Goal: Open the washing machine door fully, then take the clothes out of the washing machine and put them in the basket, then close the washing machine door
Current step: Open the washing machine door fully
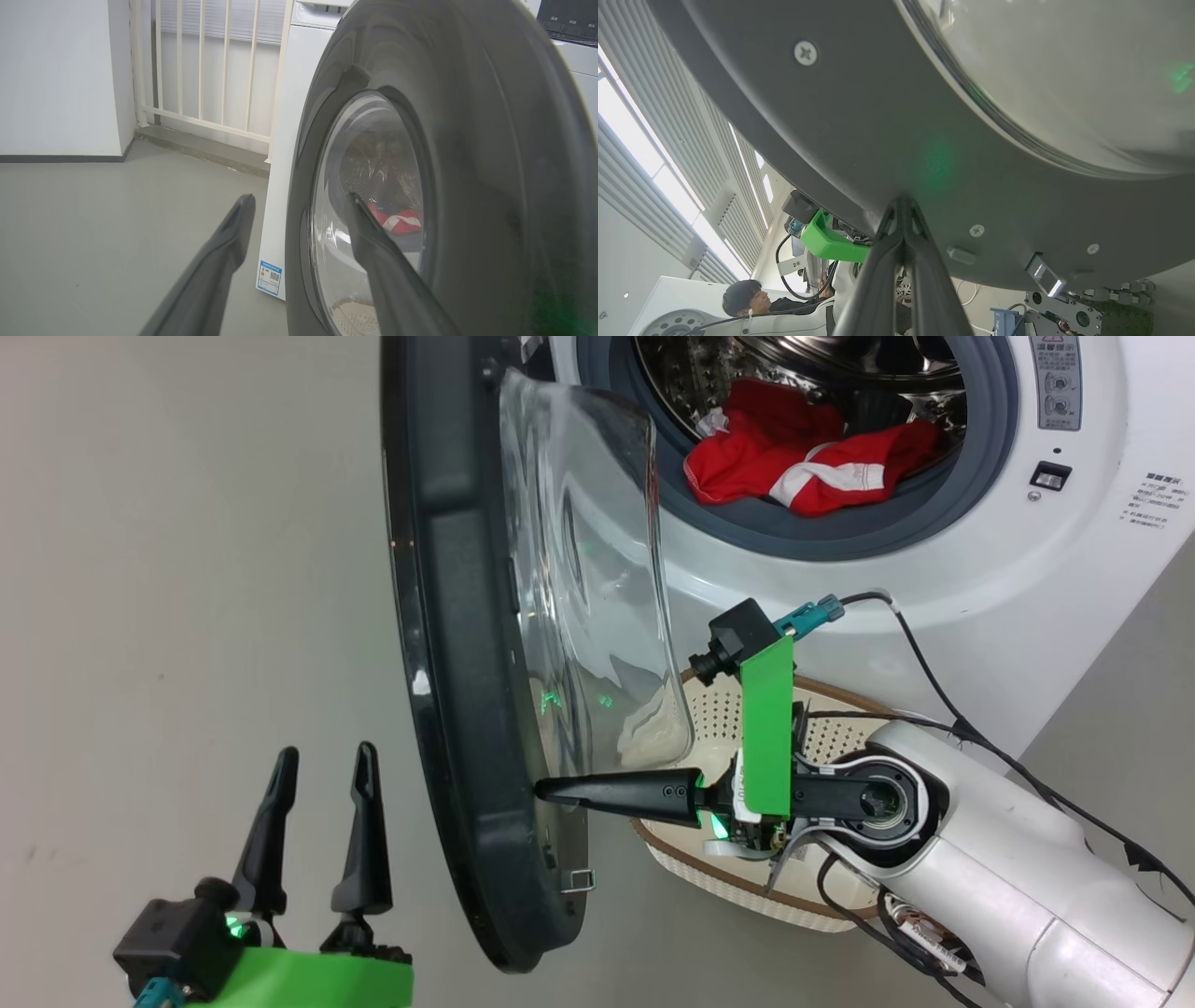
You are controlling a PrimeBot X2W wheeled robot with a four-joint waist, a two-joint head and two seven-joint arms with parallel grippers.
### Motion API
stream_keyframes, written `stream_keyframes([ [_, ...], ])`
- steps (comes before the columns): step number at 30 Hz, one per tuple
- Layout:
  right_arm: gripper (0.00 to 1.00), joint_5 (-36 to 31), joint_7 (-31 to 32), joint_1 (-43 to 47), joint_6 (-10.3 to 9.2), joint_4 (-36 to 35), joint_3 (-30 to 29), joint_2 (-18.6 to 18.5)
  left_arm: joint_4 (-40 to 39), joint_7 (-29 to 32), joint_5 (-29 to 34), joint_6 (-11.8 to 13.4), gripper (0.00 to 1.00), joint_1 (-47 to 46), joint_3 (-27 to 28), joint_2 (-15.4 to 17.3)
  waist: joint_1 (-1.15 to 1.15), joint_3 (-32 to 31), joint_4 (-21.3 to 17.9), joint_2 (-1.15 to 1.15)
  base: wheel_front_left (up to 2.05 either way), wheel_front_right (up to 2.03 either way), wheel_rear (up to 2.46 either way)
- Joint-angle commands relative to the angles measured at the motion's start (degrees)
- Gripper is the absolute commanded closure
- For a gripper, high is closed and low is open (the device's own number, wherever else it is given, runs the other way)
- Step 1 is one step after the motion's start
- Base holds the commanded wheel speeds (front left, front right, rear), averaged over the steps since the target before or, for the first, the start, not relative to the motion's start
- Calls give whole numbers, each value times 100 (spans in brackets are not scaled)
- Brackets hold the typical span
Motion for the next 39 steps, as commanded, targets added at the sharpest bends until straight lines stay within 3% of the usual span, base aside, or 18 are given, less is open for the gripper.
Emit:
stream_keyframes([
  [1, 100, -85, 16, -16, 44, -105, -9, 148, -175, -29, -26, 33, 0, 19, 218, 85, 0, 2, -1, 0, 0, 0, 0],
  [4, 100, -199, -25, 6, 44, -84, -29, 102, -172, -29, -30, 44, 0, 36, 212, 85, 0, -16, -10, 0, 0, 0, 0],
  [5, 93, -269, -63, 18, 44, -82, -38, 77, -162, -29, -30, 45, 0, 43, 204, 85, 0, -26, -14, 0, 0, 0, 0],
  [7, 54, -451, -153, 54, 44, -109, -58, 6, -132, -29, -33, 38, 0, 48, 182, 85, 0, -45, -22, 0, 0, 0, 0],
  [8, 18, -561, -227, 76, 44, -128, -79, -36, -116, -29, -31, 34, 0, 45, 174, 85, 0, -52, -26, 0, 0, 0, 0],
  [9, 0, -658, -291, 110, 44, -149, -100, -79, -102, -29, -28, 30, 0, 38, 165, 85, 0, -57, -29, 0, 0, 0, 0],
  [11, 0, -750, -367, 152, 44, -163, -128, -129, -87, -29, -21, 27, 0, 31, 156, 85, 0, -66, -34, 0, 0, 0, 0],
  [20, 0, -2351, -1426, 466, 44, -531, -146, -778, 37, -29, -2, -13, 0, -17, 159, 85, 0, -77, -114, 0, 0, 0, 0],
  [25, 0, -3611, -2398, 597, 44, -460, 64, -1087, 34, -29, 11, 9, 0, 4, 180, 85, 0, -72, -201, 0, 0, 0, 0],
  [26, 0, -4107, -2802, 639, 44, -319, 164, -1163, 42, -29, 33, 7, 0, 13, 190, 85, 0, -80, -230, 0, 0, 0, 0],
  [33, 0, -5474, -4105, 859, 44, 487, 211, -1089, 54, -29, 144, 25, 0, 74, 259, 85, 0, -169, -288, 0, 0, 0, 0],
  [39, 0, -6500, -5022, 1123, 44, 1368, -327, -764, 77, -29, 194, 22, 0, 131, 332, 85, 0, -195, -314, 0, 0, 0, 0],
])
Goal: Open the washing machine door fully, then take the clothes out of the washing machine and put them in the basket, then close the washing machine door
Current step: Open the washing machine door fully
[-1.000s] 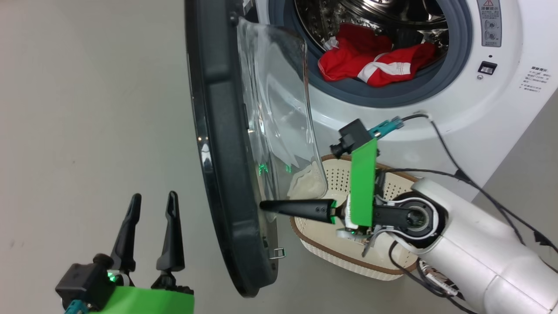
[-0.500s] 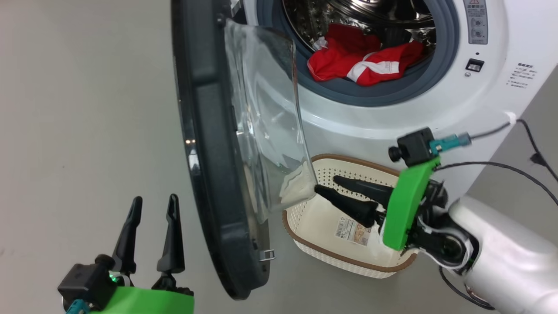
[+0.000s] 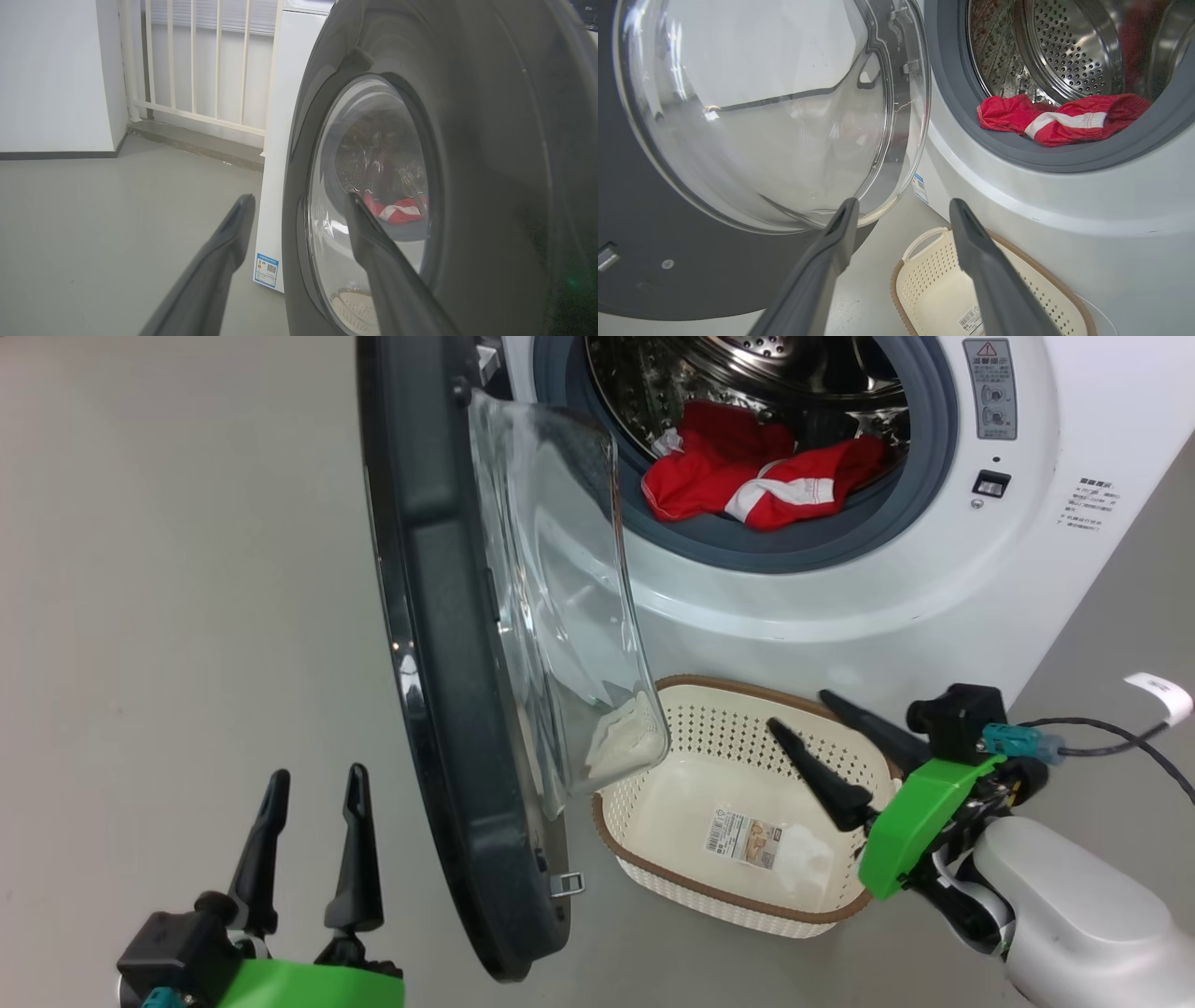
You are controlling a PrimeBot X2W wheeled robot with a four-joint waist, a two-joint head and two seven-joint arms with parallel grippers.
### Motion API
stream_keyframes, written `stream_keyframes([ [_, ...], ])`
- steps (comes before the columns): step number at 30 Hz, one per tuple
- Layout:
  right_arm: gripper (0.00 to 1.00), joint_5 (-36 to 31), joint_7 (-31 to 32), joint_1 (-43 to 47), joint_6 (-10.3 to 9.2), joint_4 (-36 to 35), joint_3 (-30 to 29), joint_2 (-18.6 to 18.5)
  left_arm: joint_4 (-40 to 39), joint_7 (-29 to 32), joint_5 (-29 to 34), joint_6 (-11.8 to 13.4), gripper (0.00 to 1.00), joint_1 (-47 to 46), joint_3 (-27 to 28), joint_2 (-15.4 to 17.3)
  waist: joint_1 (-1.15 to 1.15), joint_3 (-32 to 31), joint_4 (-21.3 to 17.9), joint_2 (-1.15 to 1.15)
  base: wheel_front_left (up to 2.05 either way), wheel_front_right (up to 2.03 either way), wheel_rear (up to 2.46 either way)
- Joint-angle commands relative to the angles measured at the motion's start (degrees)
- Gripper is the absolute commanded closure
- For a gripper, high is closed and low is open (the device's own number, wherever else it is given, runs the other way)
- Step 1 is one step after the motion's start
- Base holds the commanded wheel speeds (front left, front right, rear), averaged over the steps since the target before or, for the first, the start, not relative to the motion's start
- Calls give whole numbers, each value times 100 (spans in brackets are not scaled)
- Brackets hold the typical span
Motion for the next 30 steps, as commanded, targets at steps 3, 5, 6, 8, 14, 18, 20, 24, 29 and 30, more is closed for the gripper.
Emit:
stream_keyframes([
  [3, 0, -859, -266, 219, 36, 347, -641, 223, -123, -29, 27, 32, 0, 24, 241, 82, 0, -3, -10, 0, 0, 0, 0],
  [5, 0, -1366, -291, 332, 36, 394, -1126, 381, -136, -29, 24, 29, 0, 37, 252, 82, 0, -5, -20, 0, 0, 0, 0],
  [6, 0, -1621, -293, 416, 36, 300, -1448, 471, -141, -29, 26, 28, 0, 44, 261, 82, 0, -4, -25, 0, 0, 0, 0],
  [8, 0, -2220, -295, 661, 36, 31, -2036, 636, -149, -29, 31, 31, 0, 62, 270, 82, 0, -8, -33, 0, 0, 0, 0],
  [14, 0, -3704, -297, 1608, 36, -1056, -3428, 1252, -140, -29, 95, 26, 0, 82, 232, 82, 0, -18, -6, 0, 0, 0, 0],
  [18, 0, -4146, -297, 2078, 36, -1607, -3875, 1524, -116, -29, 93, 14, 0, 75, 210, 82, 0, -15, 17, 0, 0, 0, 0],
  [20, 0, -4220, -298, 2256, 36, -1806, -4022, 1614, -102, -29, 84, 22, 0, 80, 187, 82, 0, -7, 28, 0, 0, 0, 0],
  [24, 0, -4205, -298, 2471, 36, -1987, -4136, 1693, -95, -29, 73, 49, 0, 84, 150, 82, 0, 18, 43, 0, 0, 0, 0],
  [29, 0, -4295, -298, 2724, 36, -2199, -4298, 1729, -68, -29, 26, 71, 0, 101, 104, 82, 0, 38, 58, 0, 0, 0, 0],
  [30, 0, -4319, -298, 2762, 36, -2232, -4339, 1735, -57, -29, 22, 69, 0, 104, 102, 82, 0, 34, 62, 0, 0, 0, 0],
])
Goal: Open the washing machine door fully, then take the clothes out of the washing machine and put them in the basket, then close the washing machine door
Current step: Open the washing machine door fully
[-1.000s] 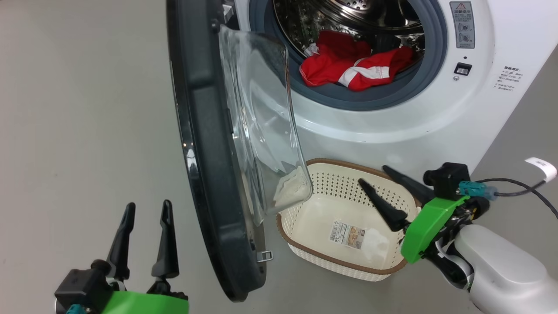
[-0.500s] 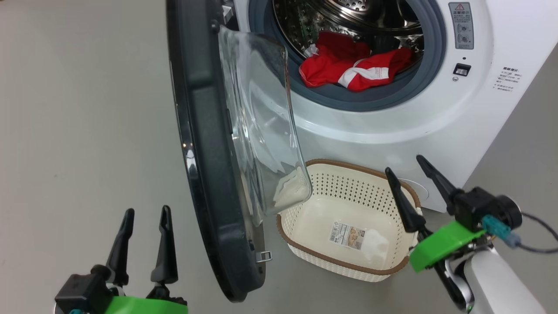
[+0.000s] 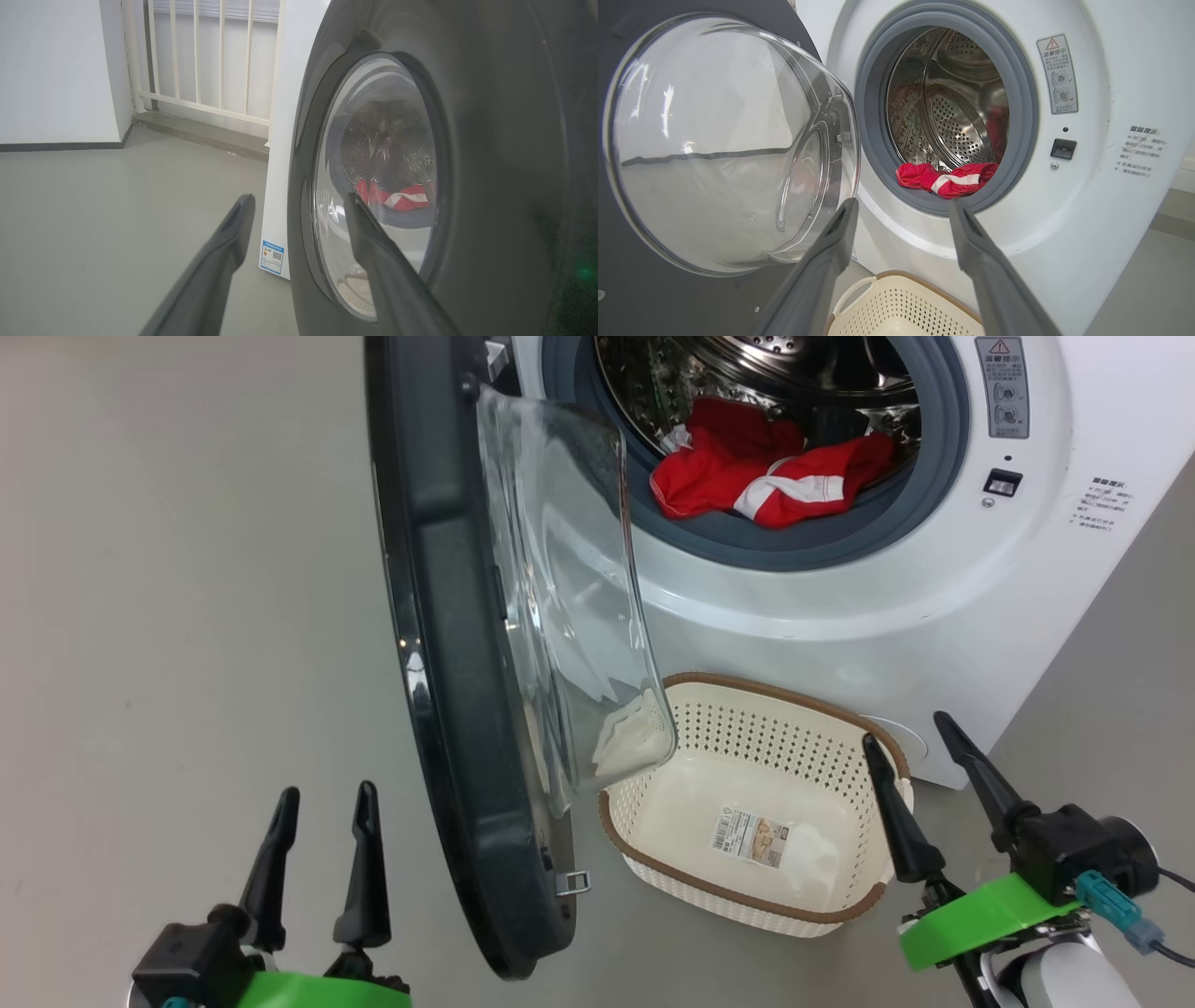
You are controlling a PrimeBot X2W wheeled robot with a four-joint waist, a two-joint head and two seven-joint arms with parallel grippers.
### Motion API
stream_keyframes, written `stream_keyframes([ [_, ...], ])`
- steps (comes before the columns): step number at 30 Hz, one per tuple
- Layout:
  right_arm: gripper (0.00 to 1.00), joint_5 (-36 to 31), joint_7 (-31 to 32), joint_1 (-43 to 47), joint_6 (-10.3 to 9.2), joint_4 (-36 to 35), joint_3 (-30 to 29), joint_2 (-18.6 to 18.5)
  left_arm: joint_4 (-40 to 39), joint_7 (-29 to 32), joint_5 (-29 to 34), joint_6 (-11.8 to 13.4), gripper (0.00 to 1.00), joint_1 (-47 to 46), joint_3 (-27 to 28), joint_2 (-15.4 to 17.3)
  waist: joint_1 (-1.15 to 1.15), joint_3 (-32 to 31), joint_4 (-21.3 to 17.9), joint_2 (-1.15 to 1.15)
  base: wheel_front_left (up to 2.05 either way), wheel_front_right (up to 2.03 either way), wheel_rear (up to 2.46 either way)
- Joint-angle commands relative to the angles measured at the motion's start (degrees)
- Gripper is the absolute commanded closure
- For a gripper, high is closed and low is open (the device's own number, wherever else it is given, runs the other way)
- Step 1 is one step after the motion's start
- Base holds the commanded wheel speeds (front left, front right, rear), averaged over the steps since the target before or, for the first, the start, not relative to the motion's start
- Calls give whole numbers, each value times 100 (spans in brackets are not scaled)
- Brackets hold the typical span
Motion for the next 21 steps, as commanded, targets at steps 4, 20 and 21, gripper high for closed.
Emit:
stream_keyframes([
  [4, 0, -86, -52, 69, 36, -236, -10, 47, -75, -29, -27, 7, 0, -4, 186, 78, 0, -23, 11, 0, 0, 0, 0],
  [20, 0, -83, -52, 184, 36, -196, -3, 104, -84, -29, 117, -62, 100, 19, 219, 78, 0, -117, -10, 0, 0, 0, 0],
  [21, 0, -78, -52, 183, 36, -187, -2, 106, -108, -29, 131, -57, 100, 14, 218, 78, 0, -119, -13, 0, 0, 0, 0],
])
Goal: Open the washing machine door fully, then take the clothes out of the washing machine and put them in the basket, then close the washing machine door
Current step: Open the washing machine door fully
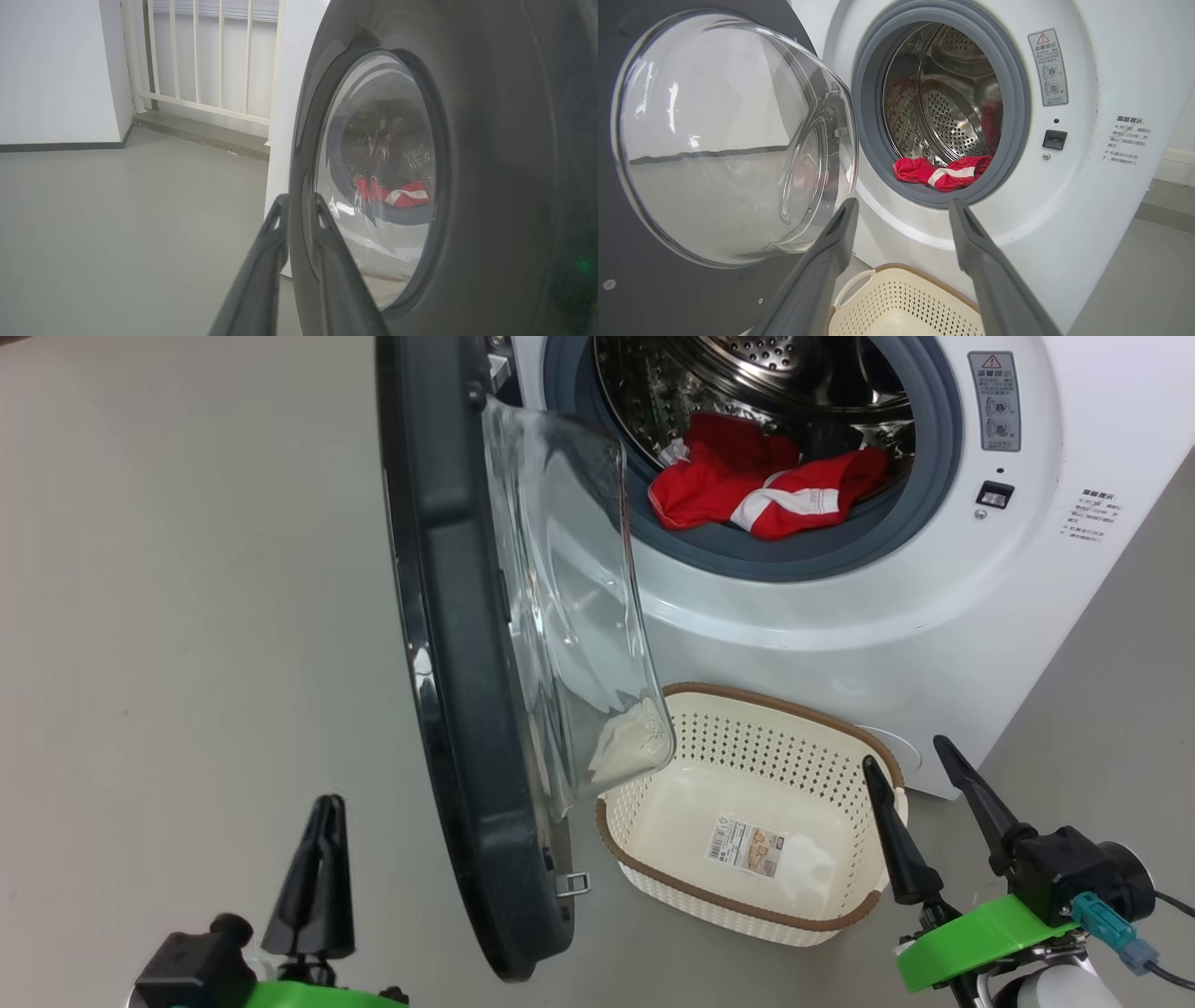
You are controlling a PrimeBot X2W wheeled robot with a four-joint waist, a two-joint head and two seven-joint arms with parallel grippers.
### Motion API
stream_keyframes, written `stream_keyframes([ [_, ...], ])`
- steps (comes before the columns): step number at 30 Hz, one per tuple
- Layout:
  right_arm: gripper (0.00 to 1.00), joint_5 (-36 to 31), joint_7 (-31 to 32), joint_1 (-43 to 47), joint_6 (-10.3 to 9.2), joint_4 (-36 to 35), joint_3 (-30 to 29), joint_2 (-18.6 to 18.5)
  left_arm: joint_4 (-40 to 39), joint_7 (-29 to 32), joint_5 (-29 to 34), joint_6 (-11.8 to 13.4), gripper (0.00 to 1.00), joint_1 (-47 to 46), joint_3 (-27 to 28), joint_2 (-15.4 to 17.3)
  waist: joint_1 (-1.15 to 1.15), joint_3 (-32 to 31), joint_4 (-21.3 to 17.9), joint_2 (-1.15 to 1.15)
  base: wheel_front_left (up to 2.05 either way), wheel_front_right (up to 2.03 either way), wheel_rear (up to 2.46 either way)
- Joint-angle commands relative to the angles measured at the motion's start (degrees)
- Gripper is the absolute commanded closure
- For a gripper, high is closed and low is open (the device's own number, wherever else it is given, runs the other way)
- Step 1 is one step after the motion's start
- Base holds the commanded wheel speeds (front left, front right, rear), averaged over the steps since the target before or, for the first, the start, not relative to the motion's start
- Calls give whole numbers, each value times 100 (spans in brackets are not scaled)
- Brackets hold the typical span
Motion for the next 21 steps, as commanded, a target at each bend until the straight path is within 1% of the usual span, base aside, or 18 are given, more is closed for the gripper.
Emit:
stream_keyframes([
  [1, 0, -29, -52, -83, 36, -114, 116, -9, -193, -29, 63, -4, 100, -88, 189, 77, 0, -4, -4, 0, 0, 0, 0],
  [7, 0, -5, -52, -73, 36, -78, 115, 11, -607, -29, 94, 56, 100, -183, 218, 77, 0, -43, -15, 0, 0, 0, 0],
  [9, 0, 1, -52, -67, 36, -72, 117, 19, -831, -29, 100, 126, 100, -206, 197, 77, 0, -60, -23, 0, 0, 0, 0],
  [14, 0, 8, -52, -72, 36, -49, 136, 36, -1454, -29, -115, 333, 100, -350, 133, 77, 0, -73, -57, 0, 0, 0, 0],
  [15, 0, 8, -52, -72, 36, -49, 136, 36, -1454, -29, -115, 333, 100, -350, 133, 77, 0, -73, -57, 0, 0, 0, 0],
  [17, 0, 6, -52, -74, 36, -47, 142, 40, -1723, -29, -154, 413, 100, -439, 83, 77, 0, -75, -73, 0, 0, 0, 0],
  [21, 0, 10, -52, -73, 36, -35, 142, 51, -2168, -29, -107, 388, 100, -601, -145, 77, 0, -82, -113, 0, 0, 0, 0],
])
